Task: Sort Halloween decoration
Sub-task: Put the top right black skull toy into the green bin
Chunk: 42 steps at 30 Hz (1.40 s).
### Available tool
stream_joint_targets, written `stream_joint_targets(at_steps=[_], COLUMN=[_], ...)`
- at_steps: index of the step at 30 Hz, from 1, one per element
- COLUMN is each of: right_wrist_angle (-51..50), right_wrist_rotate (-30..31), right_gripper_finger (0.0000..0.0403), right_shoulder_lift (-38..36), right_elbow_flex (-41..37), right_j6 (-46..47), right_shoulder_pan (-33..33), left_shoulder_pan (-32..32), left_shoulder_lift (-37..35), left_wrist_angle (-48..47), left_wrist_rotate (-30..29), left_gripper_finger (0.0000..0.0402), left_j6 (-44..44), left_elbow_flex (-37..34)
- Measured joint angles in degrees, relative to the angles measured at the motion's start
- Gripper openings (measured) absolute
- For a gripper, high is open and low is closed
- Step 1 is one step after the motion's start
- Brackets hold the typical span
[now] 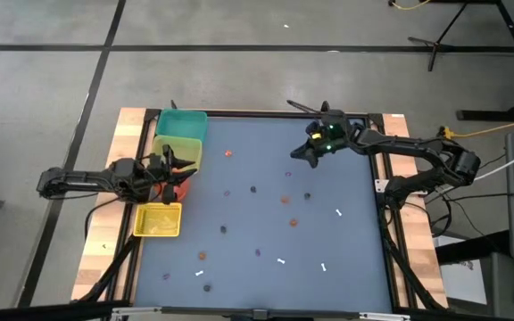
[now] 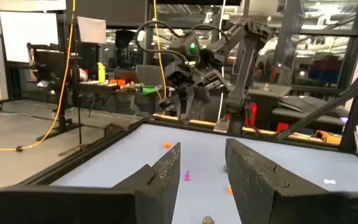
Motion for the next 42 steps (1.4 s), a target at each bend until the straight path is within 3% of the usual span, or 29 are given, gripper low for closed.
stream_joint_targets(at_steps=[14,28,42], right_wrist_angle=[4.3,14.8,21.3], right_wrist_rotate=[-0.3,0.0,3.3], right_gripper_finger=[0.0076,0.0076,0.0076], right_shoulder_lift=[0.0,-0.1,-0.1], right_elbow_flex=[0.0,0.0,0.0], right_j6=[3.6,3.6,3.5], right_shoulder_pan=[0.2,9.7,17.4], left_shoulder_pan=[-0.8,-0.8,-0.8], left_shoulder_lift=[27.9,54.7,76.8], left_wrist_angle=[29.6,30.8,30.7], left_wrist_rotate=[-0.2,0.0,6.3], left_gripper_finger=[0.0114,0.0114,0.0114], left_j6=[8.7,17.9,21.1], left_elbow_flex=[0.9,18.7,36.6])
